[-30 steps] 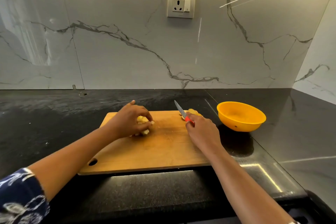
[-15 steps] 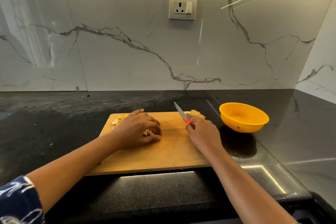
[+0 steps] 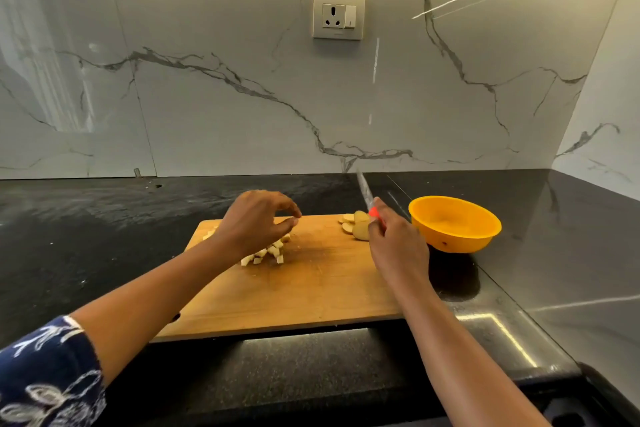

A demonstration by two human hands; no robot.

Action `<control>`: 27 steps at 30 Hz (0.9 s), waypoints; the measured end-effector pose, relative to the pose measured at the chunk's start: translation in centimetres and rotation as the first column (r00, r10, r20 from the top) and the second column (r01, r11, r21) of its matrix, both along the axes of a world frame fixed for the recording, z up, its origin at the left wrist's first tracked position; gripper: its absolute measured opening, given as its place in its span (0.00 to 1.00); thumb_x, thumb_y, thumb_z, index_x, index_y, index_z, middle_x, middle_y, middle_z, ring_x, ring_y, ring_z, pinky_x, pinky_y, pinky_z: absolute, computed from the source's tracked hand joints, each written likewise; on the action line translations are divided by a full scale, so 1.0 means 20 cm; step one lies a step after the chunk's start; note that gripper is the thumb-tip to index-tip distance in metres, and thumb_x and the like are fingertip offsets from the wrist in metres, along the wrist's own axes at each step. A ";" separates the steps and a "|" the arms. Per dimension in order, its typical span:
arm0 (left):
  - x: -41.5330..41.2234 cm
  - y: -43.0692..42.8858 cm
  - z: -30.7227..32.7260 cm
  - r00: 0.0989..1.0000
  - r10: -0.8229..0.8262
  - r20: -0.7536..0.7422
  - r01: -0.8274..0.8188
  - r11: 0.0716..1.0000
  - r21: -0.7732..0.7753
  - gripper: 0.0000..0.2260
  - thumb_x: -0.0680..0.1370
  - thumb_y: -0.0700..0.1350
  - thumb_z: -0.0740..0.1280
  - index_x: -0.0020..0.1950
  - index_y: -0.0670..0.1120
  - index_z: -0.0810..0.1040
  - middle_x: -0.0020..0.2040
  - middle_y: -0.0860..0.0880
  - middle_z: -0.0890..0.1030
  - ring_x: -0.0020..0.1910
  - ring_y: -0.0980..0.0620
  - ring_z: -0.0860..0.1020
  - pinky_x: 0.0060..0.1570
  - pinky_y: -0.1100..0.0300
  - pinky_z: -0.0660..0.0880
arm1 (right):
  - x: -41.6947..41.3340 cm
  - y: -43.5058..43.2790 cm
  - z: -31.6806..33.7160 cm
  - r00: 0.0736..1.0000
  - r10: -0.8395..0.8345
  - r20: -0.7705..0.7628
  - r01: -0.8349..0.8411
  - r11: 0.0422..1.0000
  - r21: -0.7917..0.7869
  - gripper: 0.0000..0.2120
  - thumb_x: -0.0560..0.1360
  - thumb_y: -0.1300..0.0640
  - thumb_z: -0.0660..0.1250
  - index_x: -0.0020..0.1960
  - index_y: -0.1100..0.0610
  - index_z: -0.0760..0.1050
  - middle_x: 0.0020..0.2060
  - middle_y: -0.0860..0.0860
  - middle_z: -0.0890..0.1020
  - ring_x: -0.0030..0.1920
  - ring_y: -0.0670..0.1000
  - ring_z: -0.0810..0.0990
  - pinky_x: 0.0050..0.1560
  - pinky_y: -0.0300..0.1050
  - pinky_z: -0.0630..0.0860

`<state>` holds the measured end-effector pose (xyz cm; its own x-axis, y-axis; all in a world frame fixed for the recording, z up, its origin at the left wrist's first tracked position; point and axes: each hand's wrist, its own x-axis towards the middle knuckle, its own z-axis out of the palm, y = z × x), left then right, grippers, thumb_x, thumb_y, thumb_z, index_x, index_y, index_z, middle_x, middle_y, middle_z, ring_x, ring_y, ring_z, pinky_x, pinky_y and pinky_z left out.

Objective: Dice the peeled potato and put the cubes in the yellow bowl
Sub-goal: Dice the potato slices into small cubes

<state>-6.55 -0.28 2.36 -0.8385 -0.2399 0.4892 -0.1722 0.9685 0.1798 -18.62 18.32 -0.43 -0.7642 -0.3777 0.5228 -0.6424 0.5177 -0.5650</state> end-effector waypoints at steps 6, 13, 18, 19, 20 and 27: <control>-0.27 0.11 0.04 0.960 -0.051 0.274 0.031 0.997 0.076 0.19 0.77 0.54 0.66 0.67 0.52 0.72 0.64 0.51 0.77 0.60 0.53 0.75 0.59 0.57 0.72 | -0.07 0.06 0.01 0.991 -0.131 0.034 0.133 0.989 -0.058 0.20 0.82 0.54 0.56 0.74 0.52 0.64 0.50 0.53 0.82 0.46 0.50 0.80 0.38 0.41 0.70; -0.48 0.23 0.07 0.935 -0.224 0.276 0.190 0.971 0.145 0.16 0.74 0.51 0.71 0.60 0.49 0.76 0.55 0.50 0.79 0.49 0.57 0.74 0.44 0.71 0.70 | -0.08 0.07 0.01 0.990 -0.139 0.005 0.139 0.989 -0.052 0.21 0.83 0.54 0.55 0.75 0.53 0.64 0.51 0.52 0.83 0.48 0.50 0.80 0.40 0.40 0.72; -0.52 0.25 0.03 0.936 -0.197 0.293 0.206 0.978 -0.001 0.15 0.75 0.50 0.70 0.60 0.51 0.77 0.53 0.53 0.78 0.45 0.58 0.72 0.41 0.71 0.67 | -0.10 0.08 0.01 0.991 -0.134 0.018 0.135 0.988 -0.072 0.20 0.82 0.54 0.56 0.74 0.53 0.65 0.49 0.52 0.83 0.47 0.50 0.80 0.40 0.42 0.74; -0.52 0.24 0.02 0.940 -0.196 0.279 0.200 0.980 0.014 0.15 0.75 0.49 0.70 0.61 0.51 0.76 0.52 0.53 0.78 0.45 0.58 0.72 0.42 0.69 0.69 | -0.10 0.08 0.01 0.991 -0.130 0.017 0.131 0.989 -0.074 0.20 0.82 0.55 0.56 0.74 0.53 0.65 0.49 0.52 0.83 0.46 0.50 0.80 0.40 0.42 0.74; -0.53 0.24 0.02 0.942 -0.198 0.269 0.195 0.980 0.039 0.16 0.74 0.49 0.70 0.61 0.50 0.76 0.52 0.52 0.78 0.44 0.58 0.73 0.43 0.69 0.70 | -0.10 0.08 0.01 0.992 -0.127 0.013 0.127 0.989 -0.070 0.20 0.82 0.55 0.56 0.74 0.53 0.65 0.49 0.52 0.83 0.46 0.50 0.80 0.40 0.42 0.74; -0.51 0.22 -0.01 0.940 -0.255 0.225 0.225 0.963 0.151 0.13 0.73 0.46 0.72 0.56 0.50 0.75 0.48 0.54 0.76 0.40 0.58 0.72 0.39 0.71 0.70 | -0.11 0.07 0.00 0.993 -0.120 0.016 0.121 0.992 -0.040 0.20 0.82 0.54 0.56 0.73 0.52 0.65 0.50 0.52 0.82 0.46 0.48 0.80 0.38 0.38 0.71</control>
